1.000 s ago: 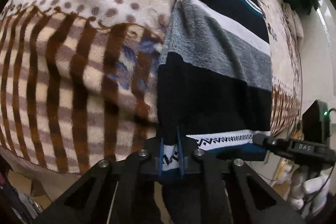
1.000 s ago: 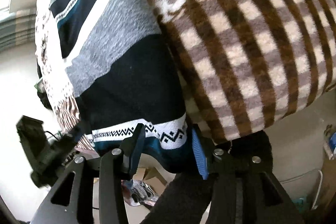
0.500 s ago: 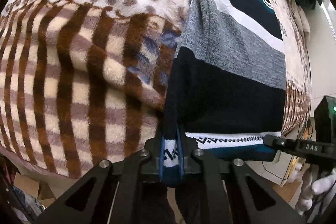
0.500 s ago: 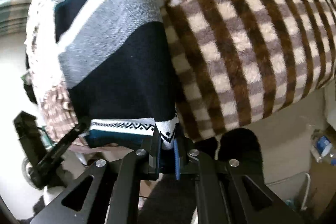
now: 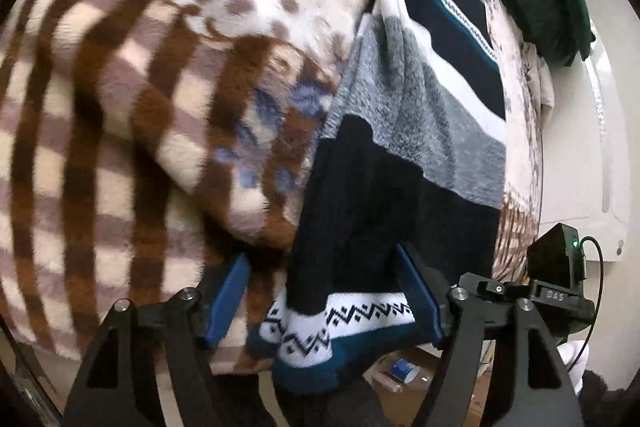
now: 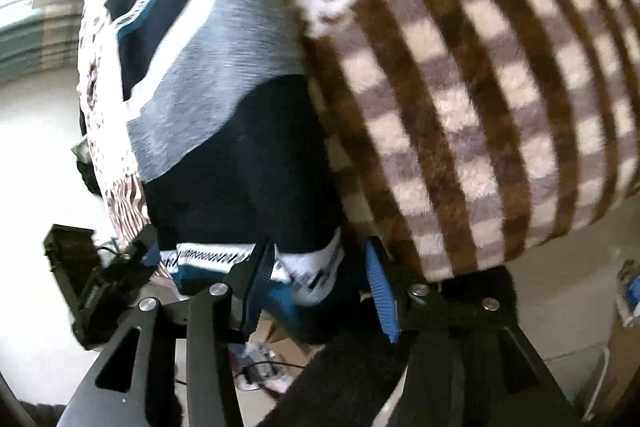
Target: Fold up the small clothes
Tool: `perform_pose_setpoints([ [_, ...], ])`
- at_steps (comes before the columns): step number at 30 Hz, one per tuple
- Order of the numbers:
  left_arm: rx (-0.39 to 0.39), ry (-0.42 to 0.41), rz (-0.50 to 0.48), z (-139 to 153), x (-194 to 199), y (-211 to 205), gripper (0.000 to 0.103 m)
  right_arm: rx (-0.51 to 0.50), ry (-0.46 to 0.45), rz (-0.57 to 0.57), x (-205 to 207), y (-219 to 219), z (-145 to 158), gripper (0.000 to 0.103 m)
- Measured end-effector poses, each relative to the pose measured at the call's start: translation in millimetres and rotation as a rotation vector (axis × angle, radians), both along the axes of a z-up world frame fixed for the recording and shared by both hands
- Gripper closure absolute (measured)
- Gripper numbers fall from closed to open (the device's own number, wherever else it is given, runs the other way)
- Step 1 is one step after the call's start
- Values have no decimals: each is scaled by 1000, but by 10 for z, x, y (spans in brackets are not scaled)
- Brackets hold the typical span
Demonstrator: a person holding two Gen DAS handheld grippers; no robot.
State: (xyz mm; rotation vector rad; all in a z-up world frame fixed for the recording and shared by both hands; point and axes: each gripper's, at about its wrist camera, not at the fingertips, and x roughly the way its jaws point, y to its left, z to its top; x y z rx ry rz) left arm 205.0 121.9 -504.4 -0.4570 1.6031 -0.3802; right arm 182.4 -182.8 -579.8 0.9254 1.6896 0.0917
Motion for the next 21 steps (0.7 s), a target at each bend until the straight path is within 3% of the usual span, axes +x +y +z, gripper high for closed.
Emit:
perform_pose_setpoints([
  [4, 11, -8, -30, 63, -20, -99, 33, 143, 4, -40, -47, 82, -231, 54],
  [5, 20, -8, -47, 88, -35, -132, 39, 150, 5, -35, -55, 100, -254, 54],
  [6, 20, -11, -57, 101, -54, -144, 61, 152, 2, -34, -62, 120, -273, 54],
  [8, 22, -13, -87, 136, -106, -204, 87, 158, -12, -66, -87, 118, -269, 64],
  [10, 13, -55, -94, 238, -161, -231, 90, 166, -25, -71, -100, 109, -227, 82],
  [12, 0, -67, -76, 346, -194, -215, 91, 167, -48, -76, -106, 127, -112, 88],
  [17, -69, -92, 12, 655, -162, -143, 92, 180, -107, -86, -62, 123, 252, 91],
  [21, -142, -177, 62, 1077, 80, -86, 92, 211, -163, -108, 42, 106, 615, 92],
])
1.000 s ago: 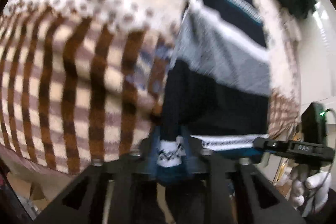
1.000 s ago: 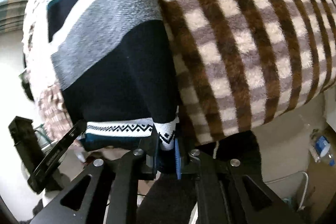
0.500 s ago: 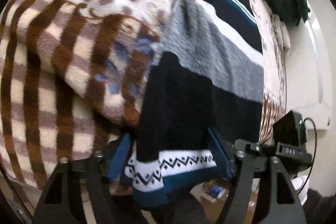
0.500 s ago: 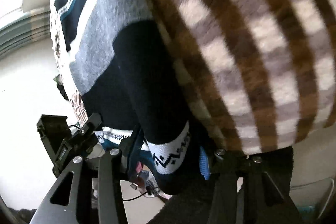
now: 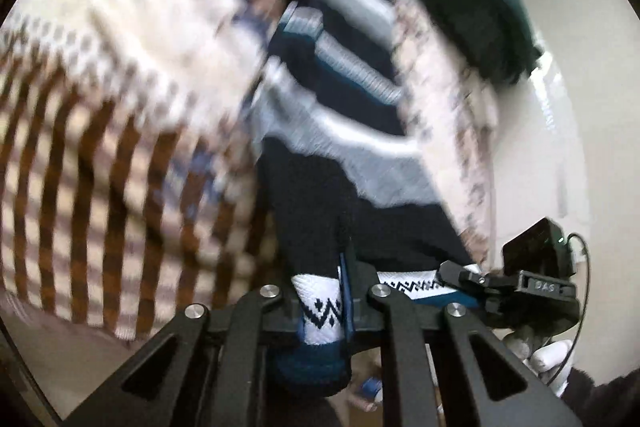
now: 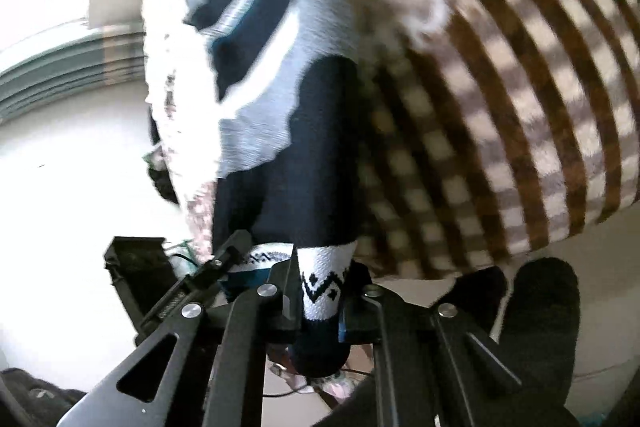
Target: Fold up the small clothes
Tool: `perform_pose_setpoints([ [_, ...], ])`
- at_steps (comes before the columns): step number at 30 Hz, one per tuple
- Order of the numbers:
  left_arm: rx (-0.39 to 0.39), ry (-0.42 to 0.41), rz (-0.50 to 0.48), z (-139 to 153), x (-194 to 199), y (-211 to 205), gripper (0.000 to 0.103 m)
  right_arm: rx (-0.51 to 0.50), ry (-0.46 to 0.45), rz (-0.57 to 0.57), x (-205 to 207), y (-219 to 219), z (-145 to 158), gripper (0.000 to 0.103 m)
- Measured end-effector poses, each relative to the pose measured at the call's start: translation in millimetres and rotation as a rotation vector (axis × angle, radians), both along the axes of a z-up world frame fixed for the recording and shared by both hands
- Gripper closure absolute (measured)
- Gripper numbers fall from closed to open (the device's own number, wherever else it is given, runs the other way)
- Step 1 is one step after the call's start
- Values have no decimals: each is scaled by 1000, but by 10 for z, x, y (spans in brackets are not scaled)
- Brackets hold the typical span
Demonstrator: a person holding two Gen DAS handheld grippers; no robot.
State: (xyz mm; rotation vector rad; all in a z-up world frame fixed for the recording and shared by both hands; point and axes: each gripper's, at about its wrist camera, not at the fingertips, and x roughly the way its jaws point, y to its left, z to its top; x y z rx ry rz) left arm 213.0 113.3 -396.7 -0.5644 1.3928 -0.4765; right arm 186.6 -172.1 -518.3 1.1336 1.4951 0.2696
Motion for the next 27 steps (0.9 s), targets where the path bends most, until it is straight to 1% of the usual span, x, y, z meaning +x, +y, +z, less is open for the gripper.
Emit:
perform_pose_setpoints([
  [2, -17, -49, 15, 184, 187, -21, 93, 11, -44, -15, 129, -19, 248, 92],
  [3, -38, -91, 27, 333, 349, -37, 93, 14, -59, -19, 168, -44, 330, 92],
  [5, -53, -151, 39, 516, 589, -85, 93, 17, -112, -33, 370, -69, 611, 92],
  [6, -62, -190, 49, 626, 793, -156, 93, 18, -131, -36, 449, -73, 715, 92],
  [8, -69, -232, 60, 726, 1098, -244, 93, 1, -194, -36, 737, -67, 978, 92],
  [9, -67, -261, 68, 786, 1320, -293, 93, -10, -215, -33, 866, -64, 1074, 92],
  [11, -62, -286, 72, 803, 1673, -391, 93, -48, -271, -30, 1198, -173, 1298, 92],
  [12, -54, -302, 79, 786, 1867, -436, 93, -61, -287, -32, 1329, -209, 1361, 92],
  [14, -46, -301, 94, 679, 2276, -507, 93, -84, -325, -35, 1735, -273, 1453, 92],
  [15, -33, -290, 105, 571, 2510, -536, 93, -102, -339, -36, 1929, -312, 1474, 92],
  [17, -23, -271, 128, 414, 2822, -547, 93, -119, -354, -35, 2392, -326, 1429, 92],
  [18, -18, -252, 142, 270, 3054, -553, 92, -129, -356, -43, 2634, -344, 1364, 92],
  [19, -23, -230, 150, 142, 3192, -566, 92, -133, -358, -39, 2905, -369, 1272, 92],
  [21, -60, -166, 203, -165, 3555, -539, 90, -140, -350, -42, 3382, -403, 1083, 92],
  [22, -73, -131, 222, -322, 3707, -530, 89, -123, -338, -32, 3639, -416, 957, 92],
  [23, -82, -87, 250, -519, 3876, -515, 82, -115, -318, -34, 3867, -445, 817, 92],
  [24, -101, -55, 272, -640, 3973, -509, 69, -112, -298, -39, 4063, -482, 687, 91],
  [25, -118, -35, 290, -752, 4046, -504, 62, -95, -277, -35, 4287, -518, 534, 89],
  [26, -131, -16, 308, -858, 4112, -501, 48, -82, -255, -29, 4486, -544, 392, 89],
  [27, -159, 8, 330, -993, 4181, -501, 43, -75, -236, -25, 4656, -572, 254, 84],
])
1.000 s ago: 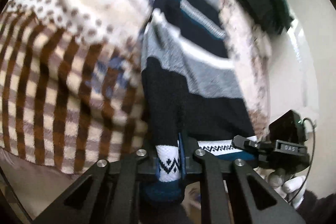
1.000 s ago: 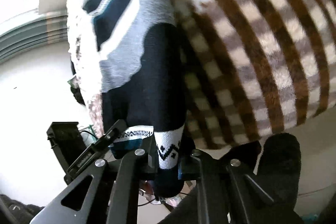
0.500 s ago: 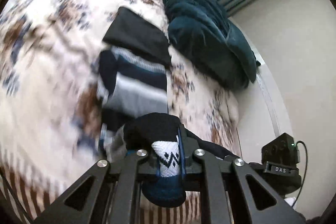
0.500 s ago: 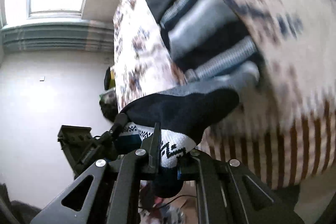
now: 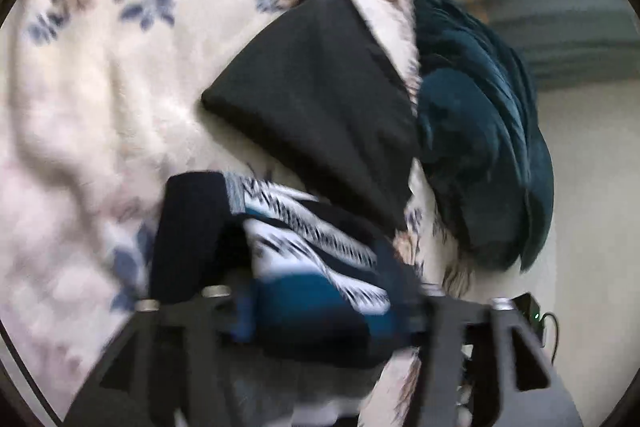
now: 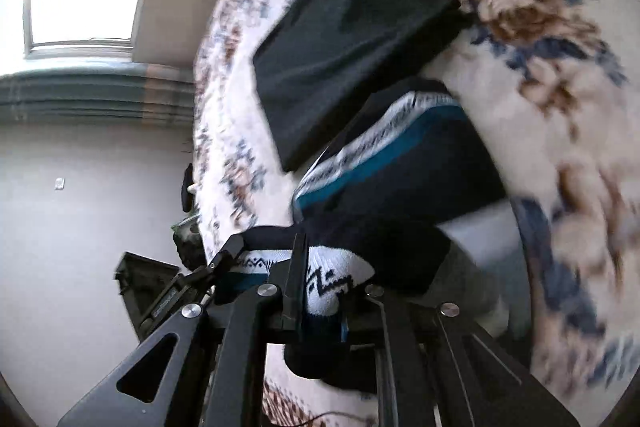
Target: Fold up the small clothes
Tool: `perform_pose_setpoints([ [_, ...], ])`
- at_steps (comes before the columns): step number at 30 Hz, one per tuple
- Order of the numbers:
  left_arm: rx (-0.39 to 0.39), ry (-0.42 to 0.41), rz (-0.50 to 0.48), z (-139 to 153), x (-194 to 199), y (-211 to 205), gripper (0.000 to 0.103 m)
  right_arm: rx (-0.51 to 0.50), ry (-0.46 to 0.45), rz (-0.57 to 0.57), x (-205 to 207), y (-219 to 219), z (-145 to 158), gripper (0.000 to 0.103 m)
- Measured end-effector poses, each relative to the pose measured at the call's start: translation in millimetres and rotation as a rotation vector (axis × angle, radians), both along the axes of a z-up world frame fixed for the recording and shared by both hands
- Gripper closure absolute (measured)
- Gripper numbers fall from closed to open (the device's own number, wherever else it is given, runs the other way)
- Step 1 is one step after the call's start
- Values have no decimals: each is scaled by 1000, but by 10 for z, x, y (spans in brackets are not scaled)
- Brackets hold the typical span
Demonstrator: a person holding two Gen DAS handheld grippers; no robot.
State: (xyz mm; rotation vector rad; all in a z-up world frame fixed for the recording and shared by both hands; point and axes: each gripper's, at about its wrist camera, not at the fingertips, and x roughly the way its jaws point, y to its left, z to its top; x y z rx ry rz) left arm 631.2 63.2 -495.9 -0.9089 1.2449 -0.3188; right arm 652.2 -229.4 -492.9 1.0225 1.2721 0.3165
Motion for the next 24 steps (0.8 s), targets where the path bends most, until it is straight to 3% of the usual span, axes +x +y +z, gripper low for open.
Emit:
perform_pose_setpoints([
  [3, -33, 29, 28, -196, 125, -10, 43, 19, 2, -1, 395, -51, -263, 43],
  [4, -44, 38, 41, -231, 148, -4, 43, 21, -20, -9, 501, -78, -306, 41],
  [7, -88, 66, 66, -241, 195, 12, 40, -3, -22, -4, 740, -123, -381, 41],
  [11, -148, 96, 68, -132, 112, 95, 40, -112, -48, 72, 854, -120, -309, 41],
  [13, -101, 110, 40, -21, 14, 154, 40, -165, -65, 121, 771, -119, -223, 34],
  [18, 102, 71, -25, 281, -331, 270, 40, -326, -79, 236, 393, -69, -125, 33],
  [21, 165, 65, -56, 299, -429, 210, 40, -413, -109, 311, 385, 41, -144, 34],
  [23, 223, 65, -88, 246, -373, 100, 40, -492, -97, 374, 517, 150, -254, 37],
  [24, 252, 62, -107, 214, -313, 29, 40, -515, -86, 407, 563, 201, -305, 47],
])
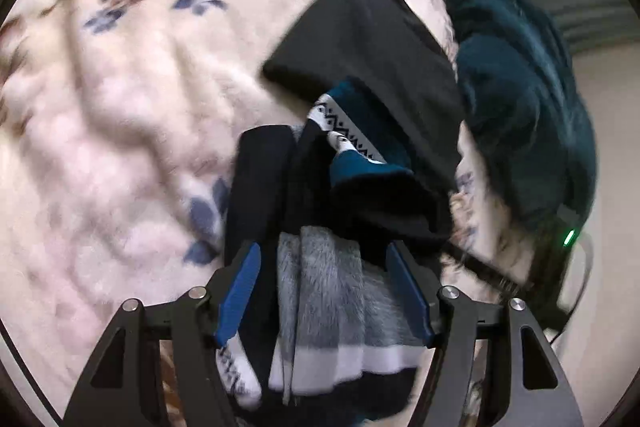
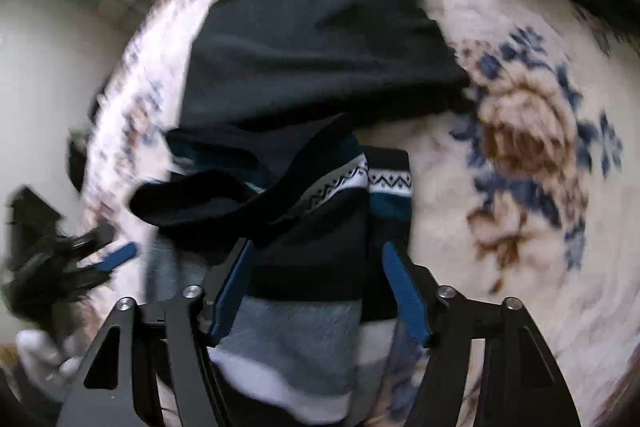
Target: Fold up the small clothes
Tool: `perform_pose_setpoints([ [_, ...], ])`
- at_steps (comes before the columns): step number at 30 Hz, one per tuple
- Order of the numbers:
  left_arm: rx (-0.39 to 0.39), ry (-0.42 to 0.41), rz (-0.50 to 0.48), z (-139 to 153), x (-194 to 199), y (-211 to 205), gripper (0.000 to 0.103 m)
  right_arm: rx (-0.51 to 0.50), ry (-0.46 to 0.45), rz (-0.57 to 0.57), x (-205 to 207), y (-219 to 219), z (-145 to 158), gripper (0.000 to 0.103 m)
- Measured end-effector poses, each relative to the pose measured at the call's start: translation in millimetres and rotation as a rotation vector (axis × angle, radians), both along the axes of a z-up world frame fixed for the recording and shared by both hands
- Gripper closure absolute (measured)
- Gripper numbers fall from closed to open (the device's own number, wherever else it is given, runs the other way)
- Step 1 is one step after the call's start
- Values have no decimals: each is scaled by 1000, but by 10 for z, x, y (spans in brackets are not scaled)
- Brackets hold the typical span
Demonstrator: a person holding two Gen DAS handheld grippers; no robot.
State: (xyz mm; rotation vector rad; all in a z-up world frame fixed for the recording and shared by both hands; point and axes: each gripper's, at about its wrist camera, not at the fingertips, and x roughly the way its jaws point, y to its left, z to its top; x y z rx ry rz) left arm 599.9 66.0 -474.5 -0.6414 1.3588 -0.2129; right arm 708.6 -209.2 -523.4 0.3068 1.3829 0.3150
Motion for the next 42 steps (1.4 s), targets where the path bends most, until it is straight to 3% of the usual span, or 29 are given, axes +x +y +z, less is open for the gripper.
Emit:
perform_pose_setpoints([
  [3, 107, -25, -59, -114, 327, -216, 40, -67, -9, 59, 238, 184, -137, 51],
  [6, 257, -16, -100, -293, 689, -345, 40, -100, -48, 14, 498, 211, -202, 51],
  [8, 267, 11, -100, -403, 823, -311, 40, -145, -40, -59, 661, 104, -249, 51],
  [11, 216, 30, -63, -369, 836, -191, 40, -150, -26, -121, 742, -63, -199, 51],
  [14, 101, 6, -25, -199, 517, -18, 40, -32, 34, -143, 599, -304, -182, 45],
  [16, -8, -21, 27, -72, 97, 108, 37, 53, 82, -147, 445, -459, -253, 19],
  [18, -126, -23, 92, -39, -413, 215, 28, 138, 121, -152, 247, -562, -329, 9],
  [21, -317, 39, 170, -208, -1134, 212, 27, 242, 176, -143, 40, -651, -547, 8],
  [23, -353, 71, 252, -330, -1595, 171, 26, 262, 196, -125, -16, -638, -702, 8],
  [25, -373, 59, 316, -404, -1845, 138, 26, 346, 208, -92, -23, -624, -840, 1],
  [28, -372, 60, 387, -583, -1982, -12, 26, 395, 209, -30, 41, -489, -960, 1],
  [30, -375, 81, 448, -613, -2064, -52, 26, 379, 222, 11, 91, -356, -1015, 1],
  [31, -422, 75, 467, -645, -2103, -95, 26, 381, 228, 29, 103, -313, -1027, 1],
  [33, -391, 102, 490, -708, -2156, -234, 26, 394, 242, 57, 133, -247, -1049, 1],
  [35, -410, 112, 513, -808, -2126, -342, 26, 384, 264, 72, 166, -198, -1086, 1],
  [38, -387, 46, 580, -807, -1995, -374, 28, 383, 283, 92, 266, -80, -1131, 0],
  [40, -336, -22, 596, -734, -1846, -325, 43, 394, 289, 75, 321, -50, -1132, 1],
  [41, -309, -35, 585, -703, -1785, -322, 66, 401, 285, 68, 324, -54, -1122, 2],
  [42, -288, -49, 564, -662, -1726, -301, 70, 415, 271, 47, 321, -68, -1089, 18],
])
